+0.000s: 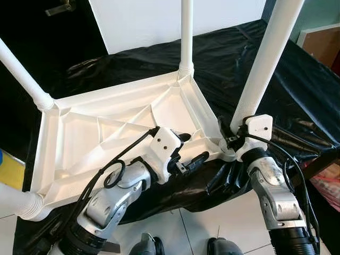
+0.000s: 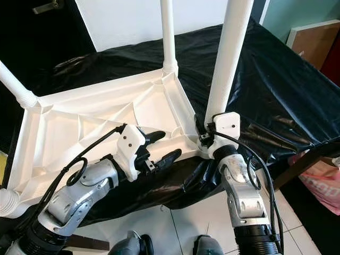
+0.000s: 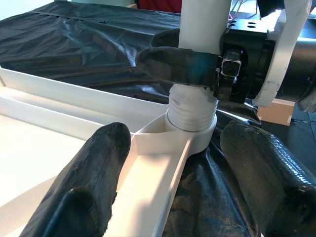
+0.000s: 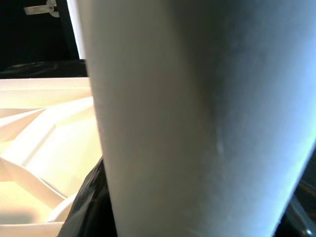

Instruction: Building children table

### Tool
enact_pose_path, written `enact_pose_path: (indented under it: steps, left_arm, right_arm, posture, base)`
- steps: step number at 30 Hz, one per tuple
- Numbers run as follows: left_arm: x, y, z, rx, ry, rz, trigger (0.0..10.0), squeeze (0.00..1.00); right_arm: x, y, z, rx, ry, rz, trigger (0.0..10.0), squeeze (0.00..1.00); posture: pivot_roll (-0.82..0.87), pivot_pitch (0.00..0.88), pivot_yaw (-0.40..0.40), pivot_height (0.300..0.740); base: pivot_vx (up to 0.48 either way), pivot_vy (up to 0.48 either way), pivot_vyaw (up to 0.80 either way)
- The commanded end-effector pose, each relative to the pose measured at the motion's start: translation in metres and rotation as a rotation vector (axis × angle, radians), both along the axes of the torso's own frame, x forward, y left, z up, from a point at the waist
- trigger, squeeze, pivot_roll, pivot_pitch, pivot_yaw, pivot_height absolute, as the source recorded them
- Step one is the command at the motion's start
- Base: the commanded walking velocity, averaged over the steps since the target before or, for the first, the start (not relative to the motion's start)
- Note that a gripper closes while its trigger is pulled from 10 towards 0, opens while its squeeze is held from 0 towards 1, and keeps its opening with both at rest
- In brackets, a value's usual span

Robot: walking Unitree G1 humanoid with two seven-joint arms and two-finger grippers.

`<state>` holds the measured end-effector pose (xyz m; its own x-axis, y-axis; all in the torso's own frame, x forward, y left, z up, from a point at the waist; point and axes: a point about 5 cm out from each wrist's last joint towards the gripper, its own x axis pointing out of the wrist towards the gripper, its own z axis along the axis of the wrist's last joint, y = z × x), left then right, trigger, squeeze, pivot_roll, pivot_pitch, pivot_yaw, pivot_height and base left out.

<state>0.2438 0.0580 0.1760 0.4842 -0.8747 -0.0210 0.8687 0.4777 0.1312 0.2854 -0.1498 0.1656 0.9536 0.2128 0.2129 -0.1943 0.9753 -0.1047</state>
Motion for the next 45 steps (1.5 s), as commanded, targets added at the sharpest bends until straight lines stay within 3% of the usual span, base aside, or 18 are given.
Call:
enact_pose_path:
  steps: [1, 5, 11, 17, 22, 29, 45]
  left_arm:
    - [-0.01, -0.004, 0.002, 0.022, 0.006, -0.169, 10.0, 0.0]
    - [-0.01, -0.004, 0.002, 0.023, 0.008, -0.17, 10.0, 0.0]
    - [-0.01, -0.004, 0.002, 0.027, 0.008, -0.177, 10.0, 0.0]
    - [-0.01, -0.004, 0.003, 0.028, 0.006, -0.178, 10.0, 0.0]
    - [-0.01, -0.004, 0.004, 0.028, 0.005, -0.179, 10.0, 0.0]
    - [-0.009, -0.003, 0.006, 0.029, -0.003, -0.17, 10.0, 0.0]
    - [-0.008, -0.002, 0.008, 0.027, -0.003, -0.165, 10.0, 0.0]
  right_arm:
    - [0.0, -0.008, -0.019, 0.01, 0.093, -0.045, 10.0, 0.0]
    - [0.001, -0.007, -0.02, 0.011, 0.097, -0.042, 10.0, 0.0]
    - [-0.008, 0.004, -0.028, -0.075, 0.083, 0.074, 10.0, 0.0]
    - [-0.013, 0.001, -0.034, -0.104, 0.073, 0.109, 10.0, 0.0]
    - [-0.013, -0.003, -0.036, -0.096, 0.061, 0.114, 10.0, 0.0]
    - [-0.006, -0.005, -0.047, 0.042, 0.18, 0.102, 10.0, 0.0]
    - [-0.002, -0.001, -0.048, 0.027, 0.226, 0.092, 10.0, 0.0]
  posture:
    - [-0.07, 0.133, 0.06, 0.74]
    - [-0.07, 0.133, 0.062, 0.74]
    - [-0.07, 0.133, 0.066, 0.74]
    - [-0.07, 0.134, 0.068, 0.74]
    - [-0.07, 0.135, 0.068, 0.74]
    - [-0.06, 0.141, 0.068, 0.74]
    - [-0.06, 0.143, 0.071, 0.74]
  base:
    - [0.0, 0.0, 0.0]
    - [0.0, 0.0, 0.0]
    - [0.0, 0.0, 0.0]
    - [0.0, 0.0, 0.0]
    - [0.0, 0.0, 0.0]
    - [0.0, 0.0, 0.0]
    - [0.0, 0.0, 0.0]
